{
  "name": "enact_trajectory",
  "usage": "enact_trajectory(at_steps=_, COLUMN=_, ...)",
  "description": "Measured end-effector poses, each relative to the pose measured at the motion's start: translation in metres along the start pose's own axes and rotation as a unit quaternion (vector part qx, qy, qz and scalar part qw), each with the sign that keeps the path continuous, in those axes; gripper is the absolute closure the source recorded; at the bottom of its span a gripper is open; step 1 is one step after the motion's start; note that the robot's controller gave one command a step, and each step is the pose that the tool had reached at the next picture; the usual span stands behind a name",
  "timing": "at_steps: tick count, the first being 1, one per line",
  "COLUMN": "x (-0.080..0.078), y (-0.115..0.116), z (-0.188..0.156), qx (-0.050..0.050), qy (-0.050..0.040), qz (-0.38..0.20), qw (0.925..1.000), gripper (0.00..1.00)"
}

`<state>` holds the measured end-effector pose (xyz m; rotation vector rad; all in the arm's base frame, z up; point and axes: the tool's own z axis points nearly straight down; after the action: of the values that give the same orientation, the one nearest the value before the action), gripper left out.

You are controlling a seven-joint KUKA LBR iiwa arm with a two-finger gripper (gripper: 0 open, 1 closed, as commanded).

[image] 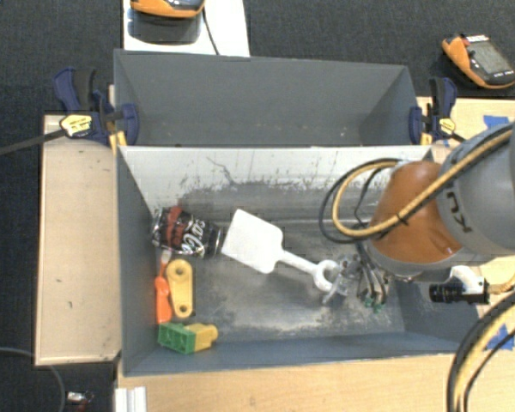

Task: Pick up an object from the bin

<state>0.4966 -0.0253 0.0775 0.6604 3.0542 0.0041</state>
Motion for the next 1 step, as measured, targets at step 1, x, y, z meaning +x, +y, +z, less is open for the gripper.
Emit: enact_trajectory(at_steps=1, x=-0.0516, y=0.0057, z=-0.0082, qx=0.0, qy=0.0008, qz=0.007, qw=1.0, gripper=1.0)
